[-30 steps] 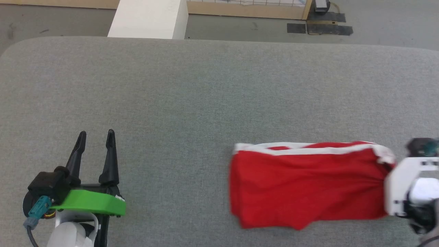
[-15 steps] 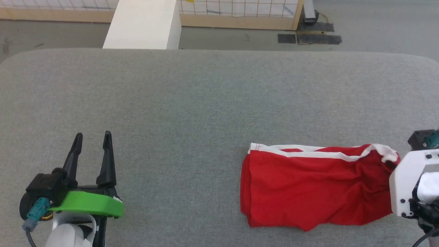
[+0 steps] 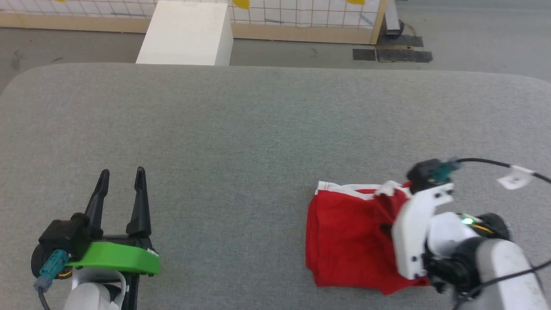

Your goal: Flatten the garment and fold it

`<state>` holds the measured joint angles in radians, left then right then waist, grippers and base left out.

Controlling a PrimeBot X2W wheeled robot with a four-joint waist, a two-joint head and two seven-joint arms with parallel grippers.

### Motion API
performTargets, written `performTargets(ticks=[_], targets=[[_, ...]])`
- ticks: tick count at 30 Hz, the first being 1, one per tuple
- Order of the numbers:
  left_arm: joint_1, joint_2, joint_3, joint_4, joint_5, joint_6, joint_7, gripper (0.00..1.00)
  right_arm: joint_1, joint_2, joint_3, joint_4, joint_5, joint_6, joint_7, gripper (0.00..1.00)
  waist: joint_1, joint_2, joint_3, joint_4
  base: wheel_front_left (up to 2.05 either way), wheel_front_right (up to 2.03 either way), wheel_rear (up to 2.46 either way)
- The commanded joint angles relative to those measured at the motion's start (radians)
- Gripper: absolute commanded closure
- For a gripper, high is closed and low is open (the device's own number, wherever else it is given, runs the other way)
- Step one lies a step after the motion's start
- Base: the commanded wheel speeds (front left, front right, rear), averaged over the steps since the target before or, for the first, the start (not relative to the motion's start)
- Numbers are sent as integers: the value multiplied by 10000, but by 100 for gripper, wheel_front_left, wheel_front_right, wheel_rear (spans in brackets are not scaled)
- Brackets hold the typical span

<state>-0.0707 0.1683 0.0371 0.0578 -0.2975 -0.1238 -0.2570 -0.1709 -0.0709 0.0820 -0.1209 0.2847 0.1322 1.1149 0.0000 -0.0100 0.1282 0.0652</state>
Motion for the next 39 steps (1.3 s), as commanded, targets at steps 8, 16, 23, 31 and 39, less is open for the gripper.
performTargets(ticks=[8, 16, 23, 31, 39], targets=[[123, -8, -56, 93, -78, -64, -47, 0, -807, 181, 1374, 1757, 16, -15, -1231, 100, 0, 100, 129, 471, 0, 0, 0], [97, -68, -155, 123, -119, -67, -47, 0, -1107, 203, 1916, 3514, 391, -15, -2391, 100, 0, 100, 285, 687, 0, 0, 0], [79, -94, -137, 174, -178, -68, -47, 0, -1391, 204, 2343, 4688, 74, -15, -3291, 0, 0, 100, 229, 633, 0, 0, 0], [143, -89, -76, 161, -153, -68, -47, 0, -1593, 205, 2871, 3858, -128, -15, -3145, 0, 0, 100, -24, 375, 0, 0, 0], [337, -92, 70, 27, -38, -68, -47, 0, -966, 206, 2228, 937, -571, -15, -2261, 0, 0, 100, -132, -32, 0, 0, 0]])
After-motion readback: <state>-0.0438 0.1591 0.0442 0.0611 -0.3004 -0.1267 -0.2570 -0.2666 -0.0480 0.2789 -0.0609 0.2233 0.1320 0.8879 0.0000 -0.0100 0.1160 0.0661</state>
